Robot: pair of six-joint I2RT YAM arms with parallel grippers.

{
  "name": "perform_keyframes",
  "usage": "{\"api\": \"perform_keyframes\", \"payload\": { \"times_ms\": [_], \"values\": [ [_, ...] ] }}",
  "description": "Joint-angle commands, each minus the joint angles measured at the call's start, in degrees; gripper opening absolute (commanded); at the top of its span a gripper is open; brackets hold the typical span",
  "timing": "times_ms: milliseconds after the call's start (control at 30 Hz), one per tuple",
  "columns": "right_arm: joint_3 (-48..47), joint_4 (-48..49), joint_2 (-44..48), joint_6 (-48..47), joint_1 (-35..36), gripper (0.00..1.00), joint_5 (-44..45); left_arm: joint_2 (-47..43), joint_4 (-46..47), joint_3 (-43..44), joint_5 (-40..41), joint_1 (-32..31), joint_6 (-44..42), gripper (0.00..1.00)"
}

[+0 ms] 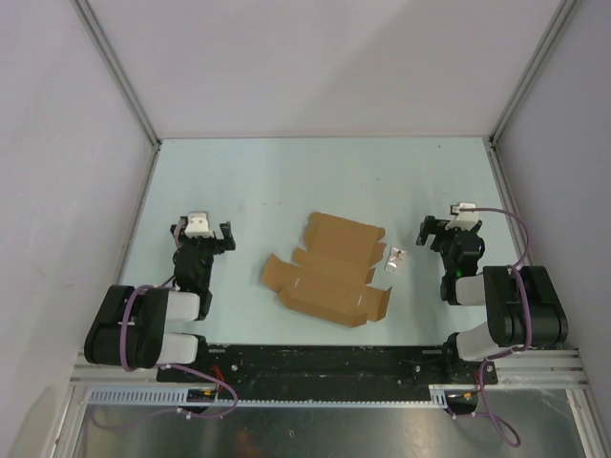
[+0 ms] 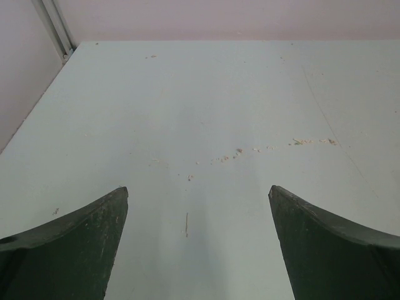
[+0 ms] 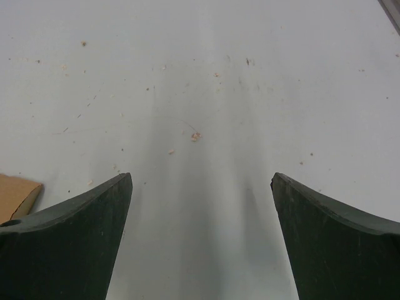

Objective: Fold the paper box

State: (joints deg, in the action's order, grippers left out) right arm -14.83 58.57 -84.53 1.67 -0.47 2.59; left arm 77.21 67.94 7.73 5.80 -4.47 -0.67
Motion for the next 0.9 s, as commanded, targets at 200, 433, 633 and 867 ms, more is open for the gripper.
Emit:
{"api": "perform_keyframes", "payload": {
  "times_ms": [200, 433, 633, 867],
  "values": [
    [-1.5, 1.6, -0.3, -0.1, 0.0, 1.0, -0.2, -0.1, 1.1, 1.9, -1.2, 0.8, -1.7, 1.0],
    [-10.8, -21.8, 8.5, 5.8, 0.0, 1.0, 10.2, -14.0, -17.7, 8.0, 10.1, -3.5, -2.8, 1.0],
    [-23.9, -52.7, 11.2, 14.3, 0.3, 1.0, 10.4, -20.3, -30.6, 11.5, 10.9, -4.5, 10.6, 1.0],
    [-27.0, -61.1, 17.8, 25.0, 1.8, 1.0, 4.0, -28.0, -47.7, 18.2, 5.8, -4.8, 20.9, 1.0]
  ]
}}
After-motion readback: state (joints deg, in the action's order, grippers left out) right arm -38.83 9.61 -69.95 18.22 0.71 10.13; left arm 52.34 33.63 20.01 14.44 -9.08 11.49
